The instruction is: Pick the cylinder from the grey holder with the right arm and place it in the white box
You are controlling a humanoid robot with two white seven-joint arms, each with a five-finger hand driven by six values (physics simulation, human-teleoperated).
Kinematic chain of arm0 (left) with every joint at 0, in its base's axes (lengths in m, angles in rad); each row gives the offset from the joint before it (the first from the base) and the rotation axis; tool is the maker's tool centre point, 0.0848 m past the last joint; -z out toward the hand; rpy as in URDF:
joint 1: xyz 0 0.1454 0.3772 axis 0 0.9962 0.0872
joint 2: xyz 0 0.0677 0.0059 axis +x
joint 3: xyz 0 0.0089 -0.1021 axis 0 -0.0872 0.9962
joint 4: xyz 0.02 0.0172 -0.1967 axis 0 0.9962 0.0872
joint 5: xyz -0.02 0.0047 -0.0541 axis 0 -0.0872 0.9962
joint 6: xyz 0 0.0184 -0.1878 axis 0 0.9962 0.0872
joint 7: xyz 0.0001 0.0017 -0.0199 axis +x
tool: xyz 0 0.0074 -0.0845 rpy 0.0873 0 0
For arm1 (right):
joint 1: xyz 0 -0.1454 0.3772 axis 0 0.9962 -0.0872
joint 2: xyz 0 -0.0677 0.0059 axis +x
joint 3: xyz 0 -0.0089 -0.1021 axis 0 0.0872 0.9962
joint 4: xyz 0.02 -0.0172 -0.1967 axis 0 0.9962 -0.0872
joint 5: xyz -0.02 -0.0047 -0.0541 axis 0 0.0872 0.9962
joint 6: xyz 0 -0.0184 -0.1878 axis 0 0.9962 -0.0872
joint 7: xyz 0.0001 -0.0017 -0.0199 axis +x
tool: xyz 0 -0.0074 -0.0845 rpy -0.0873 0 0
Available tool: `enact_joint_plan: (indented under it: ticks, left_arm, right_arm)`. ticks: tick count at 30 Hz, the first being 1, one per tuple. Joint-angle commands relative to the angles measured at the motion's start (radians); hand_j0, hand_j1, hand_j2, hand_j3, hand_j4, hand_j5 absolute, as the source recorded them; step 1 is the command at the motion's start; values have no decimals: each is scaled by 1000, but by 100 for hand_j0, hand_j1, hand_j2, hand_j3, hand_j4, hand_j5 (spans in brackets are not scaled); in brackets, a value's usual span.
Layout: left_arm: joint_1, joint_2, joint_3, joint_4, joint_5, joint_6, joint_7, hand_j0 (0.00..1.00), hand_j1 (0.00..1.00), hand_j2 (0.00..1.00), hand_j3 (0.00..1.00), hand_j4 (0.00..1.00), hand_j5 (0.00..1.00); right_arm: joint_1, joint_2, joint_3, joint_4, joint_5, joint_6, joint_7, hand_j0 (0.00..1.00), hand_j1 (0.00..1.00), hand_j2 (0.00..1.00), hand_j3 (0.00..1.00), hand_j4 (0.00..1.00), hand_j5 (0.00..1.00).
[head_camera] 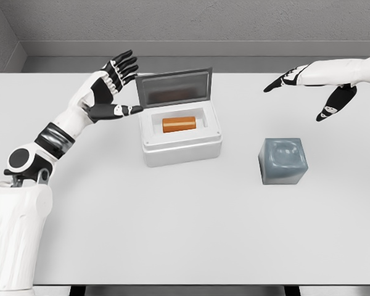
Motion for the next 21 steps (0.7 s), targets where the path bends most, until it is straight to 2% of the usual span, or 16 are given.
enact_joint_plan:
  ticks: [1,18,20,21]
  left_arm:
    - [2,1,-2,-2,7,1,0,100,100,100,100,100,100]
    - [48,18,-2,-94,35,8,0,100,100,100,100,100,100]
    - [48,30,4,-88,27,53,0,100,100,100,100,100,100]
    - [40,62,12,-82,26,102,0,100,100,100,100,100,100]
  right_arm:
    - [0,0,-2,0,-8,3,0,100,100,100,100,100,100]
    - [8,-9,-2,0,-6,3,0,100,100,100,100,100,100]
    - [8,-9,-2,0,-6,3,0,100,100,100,100,100,100]
    - [8,-9,-2,0,-6,3,0,100,100,100,100,100,100]
